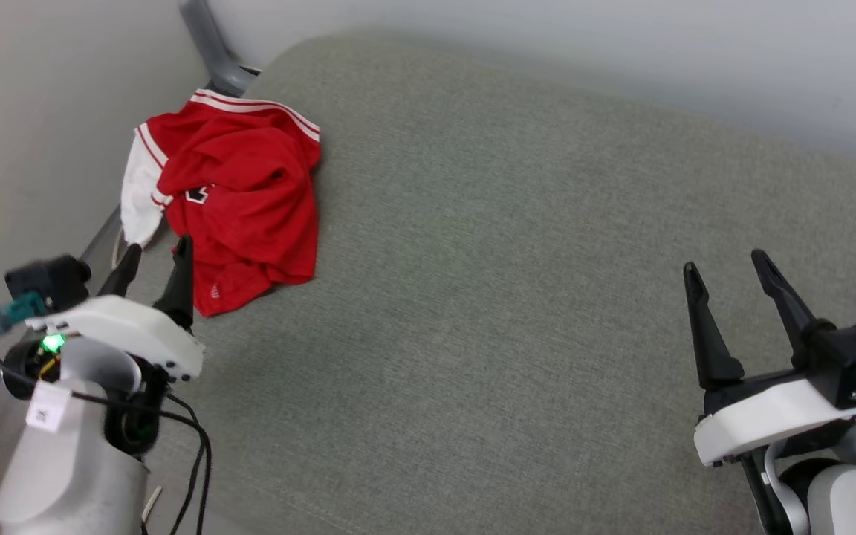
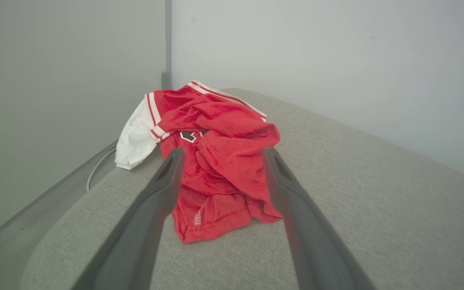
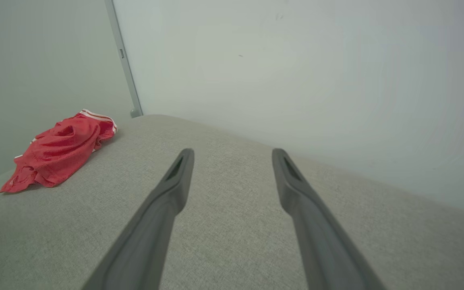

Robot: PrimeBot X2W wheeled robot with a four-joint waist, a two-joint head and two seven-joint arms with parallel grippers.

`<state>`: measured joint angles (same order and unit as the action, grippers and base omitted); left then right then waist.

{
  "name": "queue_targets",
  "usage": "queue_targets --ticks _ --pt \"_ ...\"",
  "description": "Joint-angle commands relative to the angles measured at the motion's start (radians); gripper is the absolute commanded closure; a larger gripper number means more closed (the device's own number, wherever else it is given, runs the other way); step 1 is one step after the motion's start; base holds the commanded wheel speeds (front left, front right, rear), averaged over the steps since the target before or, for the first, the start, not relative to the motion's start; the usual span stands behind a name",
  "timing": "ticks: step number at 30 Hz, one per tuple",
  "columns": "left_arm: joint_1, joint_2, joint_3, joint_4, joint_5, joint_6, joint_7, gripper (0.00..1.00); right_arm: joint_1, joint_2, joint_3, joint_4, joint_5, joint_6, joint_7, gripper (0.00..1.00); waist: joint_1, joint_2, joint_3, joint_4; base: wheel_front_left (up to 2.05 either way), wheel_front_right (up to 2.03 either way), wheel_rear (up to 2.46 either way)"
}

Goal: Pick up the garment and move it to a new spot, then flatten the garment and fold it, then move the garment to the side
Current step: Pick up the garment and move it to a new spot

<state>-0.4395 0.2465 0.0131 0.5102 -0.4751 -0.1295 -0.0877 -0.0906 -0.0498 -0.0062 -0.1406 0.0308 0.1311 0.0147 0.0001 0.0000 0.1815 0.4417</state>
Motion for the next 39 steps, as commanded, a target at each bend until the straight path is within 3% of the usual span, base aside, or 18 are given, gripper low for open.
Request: queue_targets --ticks 1,15,23,28,29,30,39 --pt "-0.038 0.02 -0.016 0.018 -0.029 -0.002 0.032 0.0 -0.027 -0.001 0.005 -0.01 -0.005 -0.001 0.003 0.0 -0.0001 0.0 0.069 -0.056 0.0 0.0 0.0" --pt "-0.338 0.314 -0.148 0.192 -0.368 -0.001 0.472 0.0 -0.157 -0.001 0.051 -0.036 -0.042 -0.001 0.003 0.0 -0.0001 0.0 0.34 -0.219 0.0 0.0 0.0" --pt "-0.417 0.383 -0.139 0.356 -0.443 0.003 0.616 0.0 -0.192 -0.001 0.068 -0.027 -0.037 -0.001 -0.016 0.0 -0.0001 0.0 0.402 -0.274 0.0 0.0 0.0" --pt "-0.397 0.368 -0.155 0.46 -0.461 0.032 0.737 0.0 -0.195 -0.001 0.059 -0.023 -0.034 -0.001 -0.026 0.0 -0.0001 0.0 0.407 -0.288 0.0 0.0 0.0" --pt "-0.396 0.37 -0.157 0.469 -0.455 0.039 0.732 0.4 -0.193 -0.001 0.057 -0.023 -0.031 -0.001 -0.029 0.0 -0.0001 0.0 0.406 -0.29 0.0 0.0 0.0" --pt "-0.397 0.368 -0.159 0.477 -0.456 0.042 0.735 1.0 -0.191 -0.001 0.055 -0.023 -0.031 -0.001 -0.03 0.0 -0.0001 0.0 0.405 -0.291 0.0 0.0 0.0" --pt "-0.415 0.372 -0.167 0.473 -0.41 0.041 0.575 1.0 -0.167 -0.001 0.037 0.004 -0.014 -0.001 -0.047 0.0 -0.0001 0.0 0.332 -0.283 0.0 0.0 0.0"
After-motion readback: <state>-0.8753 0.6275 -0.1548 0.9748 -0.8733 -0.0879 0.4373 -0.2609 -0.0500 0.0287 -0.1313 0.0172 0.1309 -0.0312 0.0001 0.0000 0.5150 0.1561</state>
